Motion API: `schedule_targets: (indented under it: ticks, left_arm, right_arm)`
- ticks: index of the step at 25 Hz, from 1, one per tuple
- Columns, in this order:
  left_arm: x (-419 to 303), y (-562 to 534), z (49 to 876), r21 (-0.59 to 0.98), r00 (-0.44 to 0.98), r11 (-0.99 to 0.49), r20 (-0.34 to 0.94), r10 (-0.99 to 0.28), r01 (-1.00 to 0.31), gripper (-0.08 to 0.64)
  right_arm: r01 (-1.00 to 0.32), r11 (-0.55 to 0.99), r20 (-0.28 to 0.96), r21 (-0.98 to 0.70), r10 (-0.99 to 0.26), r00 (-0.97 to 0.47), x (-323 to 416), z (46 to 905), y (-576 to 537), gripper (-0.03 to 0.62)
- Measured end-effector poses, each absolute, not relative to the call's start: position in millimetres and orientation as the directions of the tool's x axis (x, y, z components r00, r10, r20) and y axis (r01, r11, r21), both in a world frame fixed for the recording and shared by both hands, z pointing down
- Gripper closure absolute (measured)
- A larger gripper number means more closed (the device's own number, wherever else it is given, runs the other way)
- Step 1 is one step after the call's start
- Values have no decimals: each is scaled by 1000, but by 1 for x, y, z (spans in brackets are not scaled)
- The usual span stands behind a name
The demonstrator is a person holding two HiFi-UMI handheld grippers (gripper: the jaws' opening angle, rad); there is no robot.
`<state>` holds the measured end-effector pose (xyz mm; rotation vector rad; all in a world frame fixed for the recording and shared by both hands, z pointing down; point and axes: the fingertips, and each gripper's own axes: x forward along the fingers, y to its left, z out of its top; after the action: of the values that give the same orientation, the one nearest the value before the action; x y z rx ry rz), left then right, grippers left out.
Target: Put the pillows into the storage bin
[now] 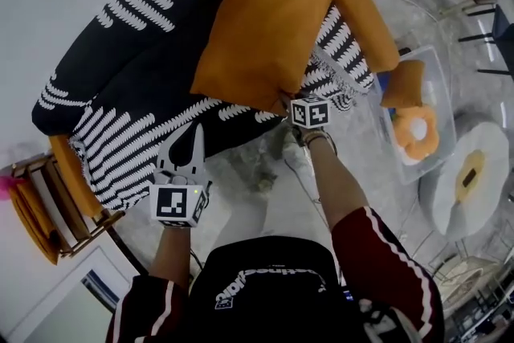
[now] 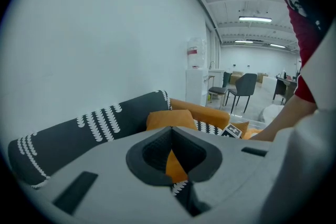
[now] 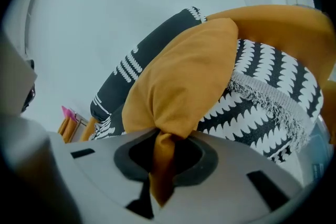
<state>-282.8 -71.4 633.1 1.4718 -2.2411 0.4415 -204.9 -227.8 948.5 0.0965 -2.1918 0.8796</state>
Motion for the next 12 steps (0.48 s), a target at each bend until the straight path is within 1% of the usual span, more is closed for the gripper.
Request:
schedule_targets:
  ticks: [4, 12]
  left_arm:
    - [-282, -64, 603, -43, -378, 408, 471, -797, -912, 557]
    - [-273, -20, 522, -51, -450, 467, 380, -809, -883, 556]
  right_arm:
    - [-305, 788, 675, -534, 181, -716, -211, 911, -226, 534]
    - [-247, 841, 647, -482, 151, -748, -215, 803, -204, 535]
